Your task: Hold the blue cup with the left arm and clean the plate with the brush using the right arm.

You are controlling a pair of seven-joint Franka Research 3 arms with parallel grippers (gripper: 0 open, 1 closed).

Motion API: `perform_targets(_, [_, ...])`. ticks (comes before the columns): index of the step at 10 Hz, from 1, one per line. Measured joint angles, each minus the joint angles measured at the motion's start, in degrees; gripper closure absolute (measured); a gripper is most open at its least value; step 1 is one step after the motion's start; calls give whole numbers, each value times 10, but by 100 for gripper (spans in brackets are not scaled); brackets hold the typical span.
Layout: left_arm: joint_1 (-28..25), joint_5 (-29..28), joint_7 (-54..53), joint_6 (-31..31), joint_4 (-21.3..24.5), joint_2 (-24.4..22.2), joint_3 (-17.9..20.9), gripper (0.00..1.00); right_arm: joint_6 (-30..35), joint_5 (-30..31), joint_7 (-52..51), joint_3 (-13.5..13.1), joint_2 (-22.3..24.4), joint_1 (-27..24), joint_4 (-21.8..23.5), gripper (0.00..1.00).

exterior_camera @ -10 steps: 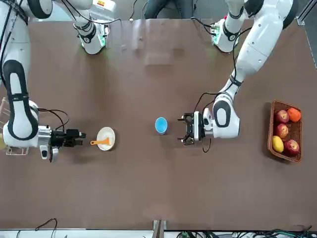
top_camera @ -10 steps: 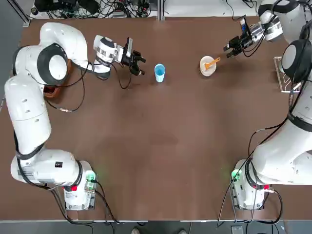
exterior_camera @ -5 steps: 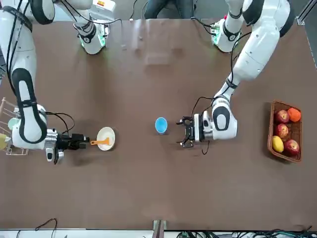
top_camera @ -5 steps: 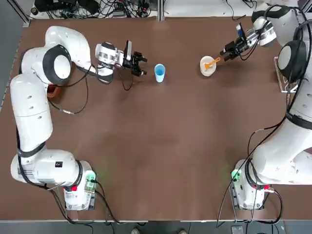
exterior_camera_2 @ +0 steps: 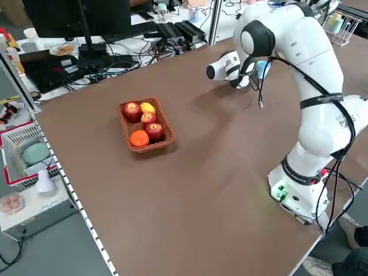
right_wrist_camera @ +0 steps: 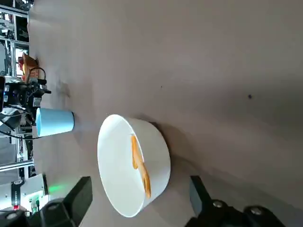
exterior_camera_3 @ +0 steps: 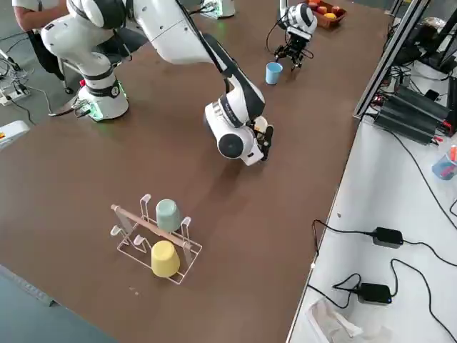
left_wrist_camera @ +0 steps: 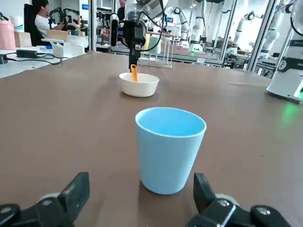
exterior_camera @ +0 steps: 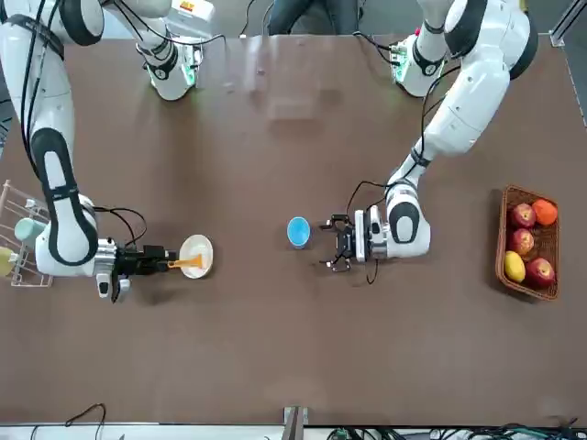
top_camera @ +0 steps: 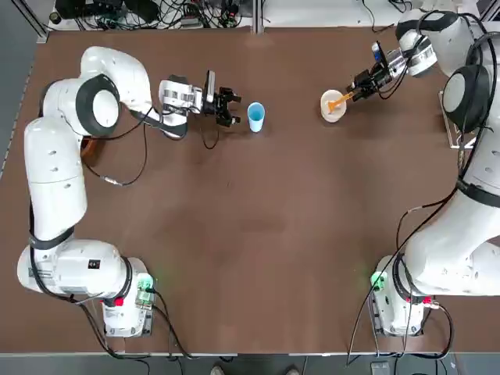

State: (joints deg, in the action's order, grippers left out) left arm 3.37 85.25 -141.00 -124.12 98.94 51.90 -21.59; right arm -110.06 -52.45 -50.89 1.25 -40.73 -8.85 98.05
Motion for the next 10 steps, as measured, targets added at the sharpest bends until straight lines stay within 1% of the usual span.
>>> perform_targets(1, [8,1,-2,0,-4,4,0,3,0,0,0,0,0,0,4,11])
perform_targets(2, [14,2,-2,0,-8,8,0,3,0,0,0,0,0,0,8,18])
perform_targets(5, [18,2,-2,0,-10,10,0,3,3,0,0,0,0,0,26,24])
perform_targets(7, [25,9,-2,2,-10,10,-1,3,6,0,0,0,0,0,40,26])
perform_targets(9, [36,18,-4,2,-10,13,-1,2,21,0,-1,0,1,0,42,31])
perform_targets(10, [37,18,-4,2,-10,14,-1,2,32,0,-1,-1,4,-1,42,30])
